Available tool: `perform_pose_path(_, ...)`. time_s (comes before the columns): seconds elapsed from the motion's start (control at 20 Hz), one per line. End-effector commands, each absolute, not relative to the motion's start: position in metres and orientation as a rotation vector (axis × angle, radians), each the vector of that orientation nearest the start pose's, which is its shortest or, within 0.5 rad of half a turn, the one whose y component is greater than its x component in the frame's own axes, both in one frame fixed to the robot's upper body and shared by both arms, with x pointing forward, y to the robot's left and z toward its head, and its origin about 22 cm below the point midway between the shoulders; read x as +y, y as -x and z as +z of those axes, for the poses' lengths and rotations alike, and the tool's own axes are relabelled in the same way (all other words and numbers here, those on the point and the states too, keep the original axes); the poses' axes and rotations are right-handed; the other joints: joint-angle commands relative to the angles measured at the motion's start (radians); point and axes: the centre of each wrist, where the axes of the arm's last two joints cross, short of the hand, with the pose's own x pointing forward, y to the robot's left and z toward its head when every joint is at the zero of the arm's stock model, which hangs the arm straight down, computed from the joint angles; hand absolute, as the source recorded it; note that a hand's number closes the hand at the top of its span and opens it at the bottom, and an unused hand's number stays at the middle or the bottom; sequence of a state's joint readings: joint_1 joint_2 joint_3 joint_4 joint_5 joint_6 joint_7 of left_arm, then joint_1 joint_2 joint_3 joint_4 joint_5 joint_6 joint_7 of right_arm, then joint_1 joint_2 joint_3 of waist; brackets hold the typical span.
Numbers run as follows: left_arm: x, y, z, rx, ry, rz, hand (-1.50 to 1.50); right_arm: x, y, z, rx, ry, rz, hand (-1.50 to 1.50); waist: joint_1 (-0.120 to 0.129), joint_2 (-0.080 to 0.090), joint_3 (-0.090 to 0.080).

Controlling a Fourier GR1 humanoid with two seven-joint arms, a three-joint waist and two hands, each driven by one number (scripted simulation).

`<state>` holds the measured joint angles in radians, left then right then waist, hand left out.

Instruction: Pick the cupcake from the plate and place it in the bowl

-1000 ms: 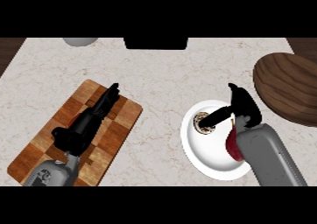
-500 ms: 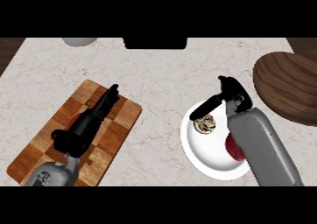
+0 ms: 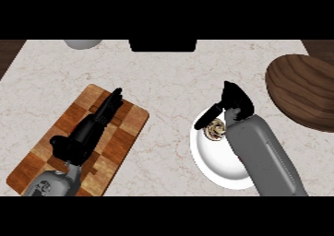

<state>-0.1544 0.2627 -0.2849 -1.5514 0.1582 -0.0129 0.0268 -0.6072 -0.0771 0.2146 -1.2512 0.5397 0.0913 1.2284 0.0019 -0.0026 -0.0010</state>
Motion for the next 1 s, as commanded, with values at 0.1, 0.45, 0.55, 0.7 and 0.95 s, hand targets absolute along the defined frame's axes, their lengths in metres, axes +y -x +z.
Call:
perform_pose_path(0.1,0.205,-0.261,0.034,-1.591,0.170,-0.377,0.00,-0.119,-0.352,0.076,-0.464,0.814,0.509,-1.50,0.000,0.000,0.000)
perform_pose_path(0.45,0.202,-0.261,0.036,-1.588,0.166,-0.351,0.00,-0.105,-0.338,0.067,-0.436,0.877,0.494,-1.50,-0.004,-0.001,0.000)
perform_pose_path(0.55,0.193,-0.258,0.016,-1.563,0.171,-0.367,0.00,-0.125,-0.340,0.051,-0.406,0.873,0.493,-1.50,-0.008,0.002,0.000)
perform_pose_path(0.7,0.207,-0.266,0.036,-1.593,0.165,-0.380,0.00,-0.129,-0.338,0.034,-0.382,0.848,0.474,-1.50,0.000,0.002,0.001)
perform_pose_path(0.95,0.209,-0.270,0.038,-1.594,0.171,-0.384,0.00,-0.141,-0.328,0.012,-0.385,0.829,0.481,-1.50,-0.003,0.002,0.001)
